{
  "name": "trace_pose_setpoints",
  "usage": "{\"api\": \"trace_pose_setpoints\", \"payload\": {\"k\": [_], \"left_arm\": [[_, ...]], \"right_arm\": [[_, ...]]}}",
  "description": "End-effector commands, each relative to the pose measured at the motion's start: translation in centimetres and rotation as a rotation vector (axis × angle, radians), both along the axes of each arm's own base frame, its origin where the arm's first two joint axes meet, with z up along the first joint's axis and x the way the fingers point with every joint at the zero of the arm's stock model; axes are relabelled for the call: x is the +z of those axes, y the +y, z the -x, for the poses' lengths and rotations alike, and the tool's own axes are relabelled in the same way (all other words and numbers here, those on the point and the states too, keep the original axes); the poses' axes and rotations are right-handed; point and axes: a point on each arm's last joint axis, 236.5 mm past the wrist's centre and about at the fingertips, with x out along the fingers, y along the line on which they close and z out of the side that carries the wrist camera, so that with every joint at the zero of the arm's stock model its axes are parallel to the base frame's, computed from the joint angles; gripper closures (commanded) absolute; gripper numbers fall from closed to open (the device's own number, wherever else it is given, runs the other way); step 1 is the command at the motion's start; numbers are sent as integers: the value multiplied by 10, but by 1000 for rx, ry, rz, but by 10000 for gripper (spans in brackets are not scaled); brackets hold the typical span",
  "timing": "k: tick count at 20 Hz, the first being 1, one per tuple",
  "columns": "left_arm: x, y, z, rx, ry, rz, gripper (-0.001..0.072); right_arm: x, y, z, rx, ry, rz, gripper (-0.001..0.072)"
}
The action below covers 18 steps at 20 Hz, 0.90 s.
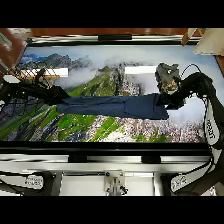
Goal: Fold the shirts.
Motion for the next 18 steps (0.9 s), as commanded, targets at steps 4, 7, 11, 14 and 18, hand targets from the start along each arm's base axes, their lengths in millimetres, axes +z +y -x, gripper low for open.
{"api": "trace_pose_setpoints", "payload": {"k": [4,7,11,14,18], "left_arm": [[20,-32,7,-65,-36,28,-9],[28,-51,8,-81,-44,74,9],[29,-82,7,-113,-76,74,602],[16,-132,6,-153,-113,59,673],[-14,-226,11,-147,-120,97,673]], "right_arm": [[-37,36,3,-27,90,-79,22],[-34,57,3,21,80,-101,377],[26,58,-12,27,-49,-96,640],[89,59,-14,34,-182,-83,640],[148,62,9,42,-244,-82,640]]}}
